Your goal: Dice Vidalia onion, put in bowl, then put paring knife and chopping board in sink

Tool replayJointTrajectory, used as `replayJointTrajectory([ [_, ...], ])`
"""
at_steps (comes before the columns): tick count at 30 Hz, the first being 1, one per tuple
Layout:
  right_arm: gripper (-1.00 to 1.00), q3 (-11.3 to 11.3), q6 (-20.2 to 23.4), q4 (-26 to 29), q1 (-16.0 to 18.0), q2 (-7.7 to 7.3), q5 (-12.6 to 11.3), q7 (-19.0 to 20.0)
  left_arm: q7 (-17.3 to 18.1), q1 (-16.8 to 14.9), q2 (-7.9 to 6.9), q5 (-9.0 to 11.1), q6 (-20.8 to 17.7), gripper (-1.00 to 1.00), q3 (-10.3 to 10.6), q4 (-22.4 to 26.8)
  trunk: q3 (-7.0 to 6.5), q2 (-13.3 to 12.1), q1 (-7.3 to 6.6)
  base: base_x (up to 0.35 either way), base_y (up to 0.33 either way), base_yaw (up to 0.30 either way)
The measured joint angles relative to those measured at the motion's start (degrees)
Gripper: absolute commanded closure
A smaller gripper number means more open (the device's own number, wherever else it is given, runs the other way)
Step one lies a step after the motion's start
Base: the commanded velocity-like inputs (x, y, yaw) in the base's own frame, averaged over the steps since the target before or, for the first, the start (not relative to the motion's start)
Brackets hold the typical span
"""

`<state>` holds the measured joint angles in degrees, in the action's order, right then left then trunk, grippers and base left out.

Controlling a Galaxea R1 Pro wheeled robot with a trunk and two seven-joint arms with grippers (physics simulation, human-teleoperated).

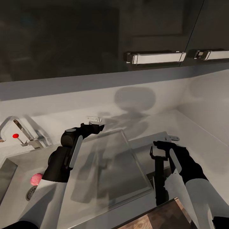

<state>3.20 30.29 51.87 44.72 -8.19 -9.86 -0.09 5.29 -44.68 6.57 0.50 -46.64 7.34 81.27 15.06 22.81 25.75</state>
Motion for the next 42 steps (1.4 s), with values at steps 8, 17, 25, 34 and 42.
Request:
replayJointTrajectory([
  [8,-1.0,-0.12,0.0,0.0,0.0,0.36,-0.01,0.07,0.0,0.0,0.0,0.0,0.0,-1.0,-0.02,-0.03,0.0,0.0,0.0,0.0,0.0,0.0],
  [17,-1.0,-0.18,0.0,0.0,-0.02,0.53,-0.01,0.09,-0.02,0.0,0.0,0.0,0.0,-1.0,0.0,-0.02,0.0,0.01,-0.02,0.058,0.01,0.0],
  [25,-1.0,-0.18,0.0,0.0,-0.02,0.54,-0.01,0.09,-0.02,0.0,0.0,0.0,0.02,-1.0,0.0,-0.02,0.0,0.0,0.0,0.069,0.03,0.0],
  [34,-1.0,-0.18,0.0,0.0,-0.03,0.55,-0.01,0.09,-0.01,0.0,0.0,0.0,0.01,-1.0,0.0,-0.02,0.0,0.0,0.0,0.005,0.002,0.0],
  [42,-1.0,-0.19,-0.03,0.0,-0.02,0.55,-0.01,0.09,0.0,0.0,0.0,0.0,0.03,-1.0,0.0,-0.05,0.0,0.0,0.0,0.0,0.0,0.0],
])
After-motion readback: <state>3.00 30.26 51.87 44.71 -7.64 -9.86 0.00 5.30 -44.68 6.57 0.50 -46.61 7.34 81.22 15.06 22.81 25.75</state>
